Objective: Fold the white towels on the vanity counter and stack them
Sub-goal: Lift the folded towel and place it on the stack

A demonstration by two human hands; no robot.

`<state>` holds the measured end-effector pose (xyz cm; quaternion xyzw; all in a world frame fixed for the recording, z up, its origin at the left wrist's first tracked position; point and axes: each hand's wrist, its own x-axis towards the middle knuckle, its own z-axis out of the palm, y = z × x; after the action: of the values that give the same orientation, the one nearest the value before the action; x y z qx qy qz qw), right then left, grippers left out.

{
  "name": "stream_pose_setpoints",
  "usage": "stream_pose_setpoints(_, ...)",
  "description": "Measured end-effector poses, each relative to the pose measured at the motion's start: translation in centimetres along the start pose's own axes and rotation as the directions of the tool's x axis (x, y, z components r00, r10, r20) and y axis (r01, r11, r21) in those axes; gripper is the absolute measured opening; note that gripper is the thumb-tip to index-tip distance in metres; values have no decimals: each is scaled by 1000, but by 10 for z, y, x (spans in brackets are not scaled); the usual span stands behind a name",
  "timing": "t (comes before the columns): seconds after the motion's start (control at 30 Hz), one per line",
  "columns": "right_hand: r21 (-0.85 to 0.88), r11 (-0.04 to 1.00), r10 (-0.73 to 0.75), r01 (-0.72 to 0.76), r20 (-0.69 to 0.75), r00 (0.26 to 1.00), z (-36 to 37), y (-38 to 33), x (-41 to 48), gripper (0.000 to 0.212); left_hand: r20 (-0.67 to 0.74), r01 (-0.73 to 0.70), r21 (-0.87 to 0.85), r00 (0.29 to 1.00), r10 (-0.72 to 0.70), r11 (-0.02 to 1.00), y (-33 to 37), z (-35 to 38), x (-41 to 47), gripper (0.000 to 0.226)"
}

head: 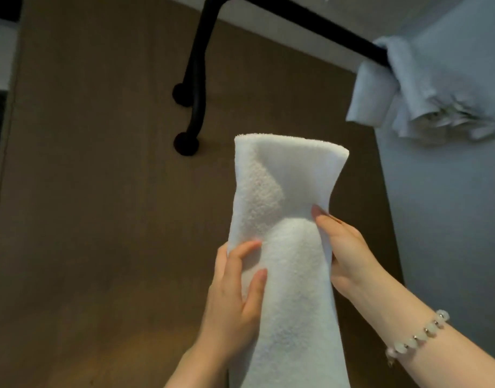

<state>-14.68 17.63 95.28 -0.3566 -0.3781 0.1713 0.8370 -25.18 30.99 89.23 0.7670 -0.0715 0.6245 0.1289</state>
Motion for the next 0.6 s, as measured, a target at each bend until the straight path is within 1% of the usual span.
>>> stream_pose_setpoints(0.1,18,998,-66,68,-85,994,-22,-37,13,46,12,-71,-5,997,72,997,20,31,34,35)
stream_pose_setpoints(0.13,18,996,-88,90,-114,990,-30,-49,19,47,12,-94,6,996,93,996,25,42,46,37)
stream_pose_setpoints(0.23,24,988,-147,153,-180,973,-55,-83,40,36,17,-144,58,990,143,988,43,74,77,44)
stream_pose_setpoints(0.3,31,981,-179,189,-209,961,-73,-103,57,36,12,-183,105,983,183,978,56,94,97,49)
stream_pose_setpoints(0.4,5,972,-230,235,-200,953,-93,-134,82,45,8,-219,168,975,221,961,76,120,127,64)
stream_pose_setpoints(0.43,-5,968,-249,253,-183,951,-98,-144,88,45,7,-227,183,973,230,956,81,128,136,71)
stream_pose_setpoints(0.53,-71,949,-313,308,-90,945,-109,-176,107,33,4,-247,291,967,256,924,96,145,162,85)
stream_pose_setpoints(0.6,-87,939,-335,332,-21,942,-110,-192,127,43,4,-236,379,967,254,895,101,153,178,92)
